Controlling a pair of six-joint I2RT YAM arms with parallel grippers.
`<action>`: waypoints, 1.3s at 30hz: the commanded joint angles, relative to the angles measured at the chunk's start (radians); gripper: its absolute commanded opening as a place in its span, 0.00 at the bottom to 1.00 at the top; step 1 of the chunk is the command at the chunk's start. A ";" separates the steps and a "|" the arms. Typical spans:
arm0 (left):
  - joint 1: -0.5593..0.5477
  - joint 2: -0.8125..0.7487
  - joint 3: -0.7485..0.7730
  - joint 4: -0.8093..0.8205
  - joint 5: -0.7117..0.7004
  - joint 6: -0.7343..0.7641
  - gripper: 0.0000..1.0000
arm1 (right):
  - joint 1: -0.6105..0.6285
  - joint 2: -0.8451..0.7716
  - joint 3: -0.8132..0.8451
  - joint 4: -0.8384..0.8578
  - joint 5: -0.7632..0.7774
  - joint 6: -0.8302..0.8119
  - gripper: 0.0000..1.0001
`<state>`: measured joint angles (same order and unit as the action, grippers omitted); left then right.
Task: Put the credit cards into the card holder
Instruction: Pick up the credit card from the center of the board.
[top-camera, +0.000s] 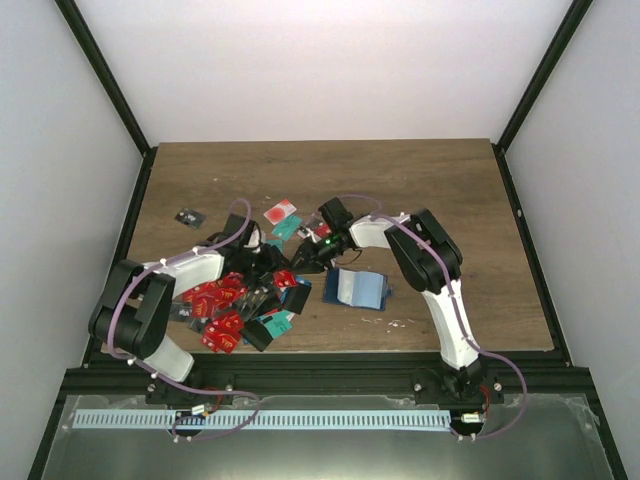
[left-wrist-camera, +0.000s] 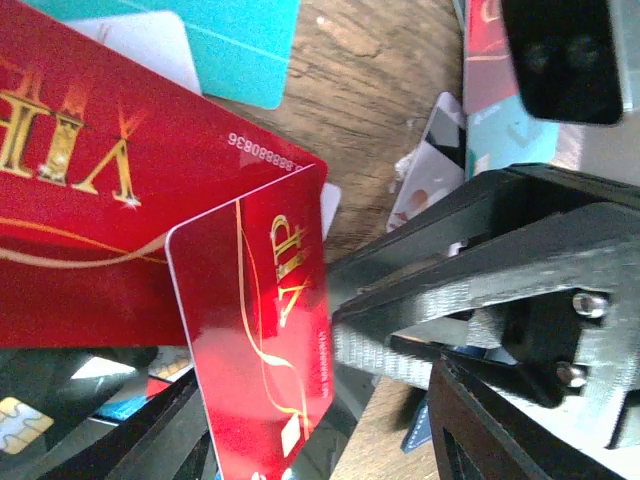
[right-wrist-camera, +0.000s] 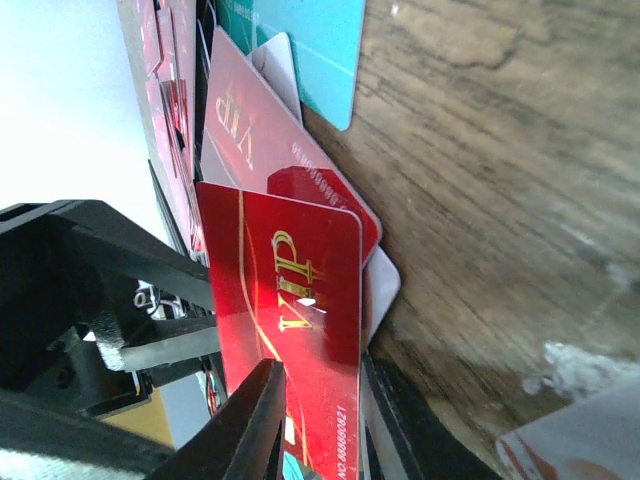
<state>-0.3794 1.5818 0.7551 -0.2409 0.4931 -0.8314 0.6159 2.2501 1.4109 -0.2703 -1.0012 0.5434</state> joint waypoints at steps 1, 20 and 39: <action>0.000 -0.036 0.007 0.021 -0.018 0.020 0.58 | 0.035 0.050 -0.028 -0.082 0.061 0.015 0.24; 0.000 -0.016 0.013 -0.053 -0.084 0.031 0.04 | 0.032 0.052 0.003 -0.108 0.075 -0.002 0.24; -0.002 -0.128 0.288 -0.497 -0.154 0.147 0.04 | -0.048 -0.190 0.099 -0.269 0.151 -0.078 0.31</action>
<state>-0.3798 1.4567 0.9615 -0.5705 0.3618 -0.7097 0.5926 2.1738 1.4975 -0.4873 -0.9035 0.4801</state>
